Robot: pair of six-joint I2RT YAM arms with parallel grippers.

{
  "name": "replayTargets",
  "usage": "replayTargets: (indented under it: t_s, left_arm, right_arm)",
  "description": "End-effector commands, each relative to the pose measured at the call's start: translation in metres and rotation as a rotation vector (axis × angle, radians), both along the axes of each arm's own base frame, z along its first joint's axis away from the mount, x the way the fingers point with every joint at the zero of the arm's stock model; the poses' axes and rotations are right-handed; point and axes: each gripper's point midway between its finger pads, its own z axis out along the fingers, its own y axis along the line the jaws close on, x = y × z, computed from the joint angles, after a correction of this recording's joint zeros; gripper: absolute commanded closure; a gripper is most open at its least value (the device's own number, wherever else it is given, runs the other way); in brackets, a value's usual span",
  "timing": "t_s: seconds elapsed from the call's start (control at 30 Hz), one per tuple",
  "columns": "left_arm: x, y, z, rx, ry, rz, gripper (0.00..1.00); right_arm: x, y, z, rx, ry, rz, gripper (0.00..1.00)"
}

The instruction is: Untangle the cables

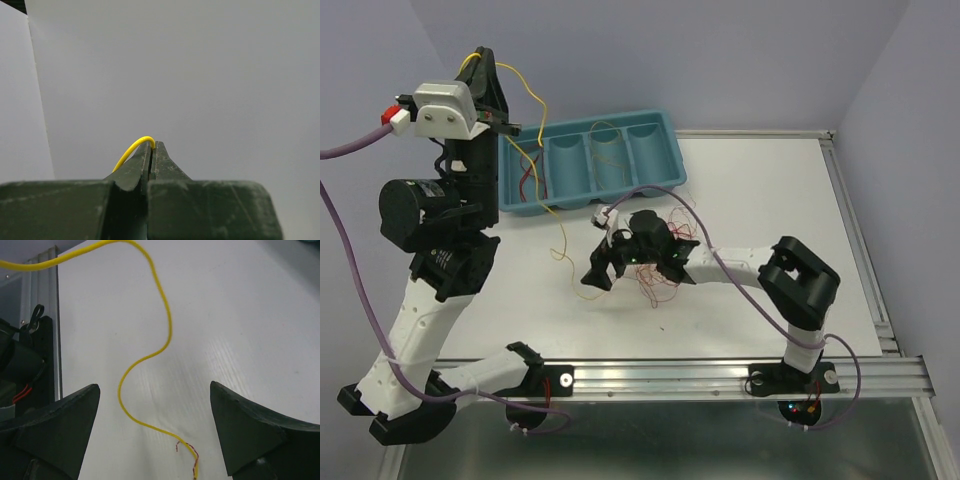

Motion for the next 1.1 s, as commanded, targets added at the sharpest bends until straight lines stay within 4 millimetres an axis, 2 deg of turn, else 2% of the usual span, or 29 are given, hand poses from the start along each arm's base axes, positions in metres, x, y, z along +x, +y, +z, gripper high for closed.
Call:
replayTargets:
  t_s: [0.0, 0.13, 0.2, 0.33, 0.37, 0.4, 0.47, 0.53, 0.6, 0.63, 0.7, 0.73, 0.83, 0.87, 0.9, 0.93, 0.97, 1.03, 1.07]
  left_arm:
    - [-0.016, 0.011, 0.021, -0.037, -0.065, 0.006, 1.0]
    - [-0.014, 0.012, 0.018, -0.038, -0.063, 0.015, 1.0]
    - [-0.014, 0.012, 0.018, -0.039, -0.065, 0.015, 1.0]
    - [-0.01, 0.013, 0.018, -0.038, -0.057, 0.039, 1.0]
    - [-0.011, 0.016, 0.019, -0.042, -0.057, 0.047, 1.0]
    - [-0.01, 0.015, 0.018, -0.04, -0.058, 0.049, 1.0]
    - [-0.01, 0.016, 0.017, -0.039, -0.058, 0.052, 1.0]
    - [-0.01, 0.016, 0.015, -0.037, -0.06, 0.06, 1.0]
    - [-0.004, 0.015, 0.008, -0.025, -0.052, 0.077, 1.0]
    - [0.002, 0.012, 0.0, -0.009, -0.035, 0.092, 1.0]
    - [0.007, 0.01, -0.005, -0.001, -0.035, 0.104, 1.0]
    - [0.013, 0.007, -0.012, 0.011, -0.022, 0.111, 1.0]
    - [0.02, 0.002, -0.02, 0.022, -0.017, 0.117, 1.0]
    - [0.025, -0.001, -0.027, 0.032, -0.007, 0.119, 1.0]
    - [0.027, -0.003, -0.028, 0.029, -0.01, 0.12, 1.0]
    - [0.029, -0.005, -0.032, 0.034, -0.005, 0.121, 1.0]
    - [0.033, -0.006, -0.035, 0.031, -0.003, 0.121, 1.0]
    - [0.043, -0.009, -0.042, 0.03, 0.011, 0.126, 1.0]
    - [0.048, -0.011, -0.047, 0.031, 0.02, 0.124, 1.0]
  right_arm:
    - [-0.019, 0.031, 0.009, 0.012, -0.054, 0.115, 0.05]
    - [-0.033, 0.047, -0.02, -0.037, -0.025, 0.159, 0.05]
    - [-0.036, 0.052, -0.027, -0.045, -0.017, 0.166, 0.05]
    - [-0.034, 0.054, -0.06, -0.102, -0.002, 0.135, 0.14]
    - [-0.033, 0.054, -0.064, -0.109, -0.001, 0.126, 0.21]
    - [-0.03, 0.054, -0.068, -0.108, -0.003, 0.109, 0.46]
    - [-0.027, 0.055, -0.062, -0.096, -0.012, 0.094, 0.74]
    - [-0.024, 0.056, -0.035, -0.053, -0.03, 0.068, 0.99]
    - [-0.015, 0.056, -0.006, -0.009, -0.045, 0.011, 1.0]
    - [-0.009, 0.054, 0.027, 0.041, -0.076, -0.028, 0.99]
    - [-0.005, 0.05, 0.068, 0.112, -0.09, -0.052, 0.99]
    - [-0.006, 0.045, 0.109, 0.177, -0.122, -0.052, 1.0]
    - [-0.008, 0.036, 0.167, 0.268, -0.144, -0.081, 0.99]
    - [-0.009, 0.028, 0.201, 0.323, -0.166, -0.105, 0.99]
    - [-0.007, 0.022, 0.219, 0.355, -0.159, -0.131, 1.0]
    - [0.002, 0.015, 0.229, 0.362, -0.165, -0.174, 0.99]
    - [0.004, 0.005, 0.255, 0.402, -0.189, -0.199, 0.99]
    - [0.015, -0.008, 0.273, 0.42, -0.219, -0.264, 0.99]
    - [0.031, -0.021, 0.283, 0.43, -0.238, -0.346, 1.0]
